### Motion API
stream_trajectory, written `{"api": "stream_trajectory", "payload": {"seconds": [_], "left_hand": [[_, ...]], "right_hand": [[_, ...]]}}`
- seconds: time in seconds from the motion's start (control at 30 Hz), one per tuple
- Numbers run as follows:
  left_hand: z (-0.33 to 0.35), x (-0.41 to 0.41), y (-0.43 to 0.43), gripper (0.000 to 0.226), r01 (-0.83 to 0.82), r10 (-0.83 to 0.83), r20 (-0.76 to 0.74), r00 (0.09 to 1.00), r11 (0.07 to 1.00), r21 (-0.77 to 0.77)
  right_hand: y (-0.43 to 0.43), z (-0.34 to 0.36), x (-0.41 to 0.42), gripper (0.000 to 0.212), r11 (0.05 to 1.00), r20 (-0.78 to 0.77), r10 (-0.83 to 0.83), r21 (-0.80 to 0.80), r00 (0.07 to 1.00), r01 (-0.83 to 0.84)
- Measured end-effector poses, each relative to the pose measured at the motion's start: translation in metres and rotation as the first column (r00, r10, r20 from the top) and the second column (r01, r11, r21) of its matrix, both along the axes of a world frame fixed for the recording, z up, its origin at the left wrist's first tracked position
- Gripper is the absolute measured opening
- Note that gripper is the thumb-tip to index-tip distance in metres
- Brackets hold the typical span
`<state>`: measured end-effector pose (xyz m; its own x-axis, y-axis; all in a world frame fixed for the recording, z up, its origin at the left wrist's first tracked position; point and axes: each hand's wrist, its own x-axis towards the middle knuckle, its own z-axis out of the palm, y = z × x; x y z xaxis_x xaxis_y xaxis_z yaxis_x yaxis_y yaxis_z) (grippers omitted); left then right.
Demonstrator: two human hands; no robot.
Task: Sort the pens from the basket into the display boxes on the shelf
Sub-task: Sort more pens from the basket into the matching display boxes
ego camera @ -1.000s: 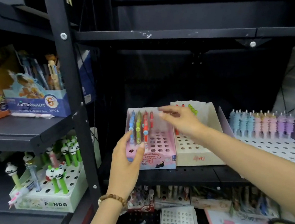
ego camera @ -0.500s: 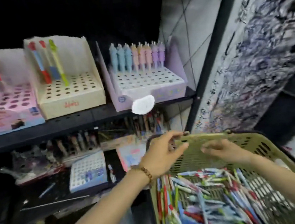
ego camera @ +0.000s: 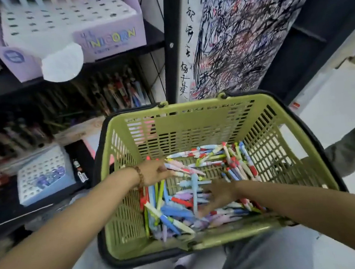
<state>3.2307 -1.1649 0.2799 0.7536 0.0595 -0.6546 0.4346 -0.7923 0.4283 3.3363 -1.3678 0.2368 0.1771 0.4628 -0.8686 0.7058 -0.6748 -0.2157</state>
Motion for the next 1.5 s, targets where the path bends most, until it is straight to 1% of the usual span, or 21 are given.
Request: {"api": "stream_trajectory", "payload": {"seconds": [0.03, 0.1, 0.2, 0.33, 0.43, 0.53, 0.6, 0.7, 0.77, 0.87, 1.03, 1.07, 1.13, 1.17, 1.23, 1.27, 1.3, 1.37, 1.4, 1.47, 1.5], "left_hand": [[0.002, -0.001, 0.005, 0.040, -0.012, 0.012, 0.006, 1.000, 1.000, 0.011], [0.003, -0.005, 0.014, 0.039, -0.041, 0.040, 0.026, 0.999, 0.999, 0.035], [0.002, -0.010, 0.022, 0.045, -0.074, 0.070, 0.051, 0.996, 0.995, 0.065], [0.002, -0.013, 0.020, 0.043, -0.119, 0.119, 0.127, 0.985, 0.993, -0.008], [0.005, -0.012, 0.015, 0.042, -0.142, 0.149, 0.195, 0.970, 0.989, -0.048], [0.008, -0.013, 0.008, 0.039, -0.144, 0.167, 0.230, 0.959, 0.983, -0.116], [0.010, -0.014, 0.006, 0.037, -0.153, 0.186, 0.231, 0.955, 0.976, -0.155], [0.013, -0.018, 0.008, 0.035, -0.182, 0.221, 0.268, 0.938, 0.969, -0.165], [0.014, -0.021, 0.009, 0.033, -0.201, 0.256, 0.311, 0.915, 0.960, -0.197], [0.018, -0.024, 0.009, 0.032, -0.251, 0.341, 0.356, 0.870, 0.928, -0.276], [0.028, -0.029, -0.005, 0.034, -0.320, 0.501, 0.266, 0.823, 0.797, -0.513], [0.028, -0.029, -0.009, 0.043, -0.340, 0.527, 0.245, 0.814, 0.774, -0.535], [0.029, -0.029, -0.019, 0.093, -0.454, 0.617, 0.180, 0.766, 0.718, -0.527], [0.031, -0.028, -0.024, 0.116, -0.544, 0.696, 0.117, 0.709, 0.645, -0.537], [0.033, -0.024, -0.034, 0.136, -0.623, 0.836, -0.035, 0.548, 0.380, -0.684], [0.033, -0.020, -0.037, 0.129, -0.594, 0.856, -0.114, 0.504, 0.248, -0.766], [0.033, -0.015, -0.042, 0.107, -0.533, 0.846, -0.152, 0.511, 0.174, -0.828], [0.038, -0.007, -0.054, 0.038, -0.373, 0.813, -0.065, 0.578, 0.193, -0.908], [0.042, -0.003, -0.057, 0.024, -0.314, 0.817, -0.011, 0.577, 0.210, -0.926], [0.049, 0.005, -0.057, 0.025, -0.288, 0.877, 0.019, 0.480, 0.178, -0.941], [0.052, 0.008, -0.053, 0.025, -0.284, 0.915, -0.004, 0.404, 0.121, -0.951]], "right_hand": [[-0.001, -0.004, -0.006, 0.107, 0.988, 0.087, 0.154, -0.003, 0.984, -0.155], [-0.006, -0.014, -0.016, 0.104, 0.966, 0.170, 0.233, 0.074, 0.957, -0.248], [-0.009, -0.024, -0.020, 0.092, 0.947, 0.147, 0.185, 0.236, 0.972, -0.216], [-0.013, -0.027, -0.020, 0.080, 0.946, 0.003, 0.080, 0.313, 0.997, -0.077], [-0.021, -0.032, -0.022, 0.062, 0.904, -0.018, 0.040, 0.427, 0.999, -0.029], [-0.015, -0.034, -0.022, 0.092, 0.948, -0.041, 0.087, 0.311, 0.995, -0.070], [-0.009, -0.038, -0.022, 0.097, 0.957, -0.013, 0.147, 0.256, 0.989, -0.139], [-0.008, -0.033, -0.022, 0.095, 0.968, -0.056, 0.079, 0.242, 0.995, -0.063], [-0.009, -0.026, -0.020, 0.079, 0.965, -0.108, 0.014, 0.263, 0.994, 0.015], [-0.008, -0.009, -0.014, 0.018, 0.914, -0.242, -0.092, 0.364, 0.966, 0.179], [-0.011, 0.035, 0.001, 0.012, 0.709, -0.415, -0.334, 0.482, 0.847, 0.515], [-0.012, 0.042, 0.004, 0.011, 0.664, -0.457, -0.355, 0.491, 0.816, 0.564], [-0.011, 0.057, 0.004, 0.013, 0.590, -0.508, -0.372, 0.517, 0.777, 0.620], [-0.009, 0.063, 0.003, 0.019, 0.551, -0.540, -0.377, 0.523, 0.753, 0.651], [-0.006, 0.075, -0.001, 0.022, 0.484, -0.625, -0.372, 0.500, 0.686, 0.718], [-0.003, 0.080, -0.004, 0.017, 0.465, -0.665, -0.368, 0.474, 0.650, 0.748], [-0.001, 0.083, -0.007, 0.013, 0.455, -0.698, -0.364, 0.444, 0.617, 0.772], [0.005, 0.088, -0.014, 0.012, 0.440, -0.740, -0.364, 0.398, 0.565, 0.805], [0.007, 0.088, -0.017, 0.011, 0.426, -0.753, -0.366, 0.387, 0.547, 0.818], [0.010, 0.086, -0.020, 0.012, 0.358, -0.779, -0.388, 0.365, 0.492, 0.860], [0.010, 0.085, -0.021, 0.012, 0.299, -0.795, -0.412, 0.343, 0.445, 0.891]]}}
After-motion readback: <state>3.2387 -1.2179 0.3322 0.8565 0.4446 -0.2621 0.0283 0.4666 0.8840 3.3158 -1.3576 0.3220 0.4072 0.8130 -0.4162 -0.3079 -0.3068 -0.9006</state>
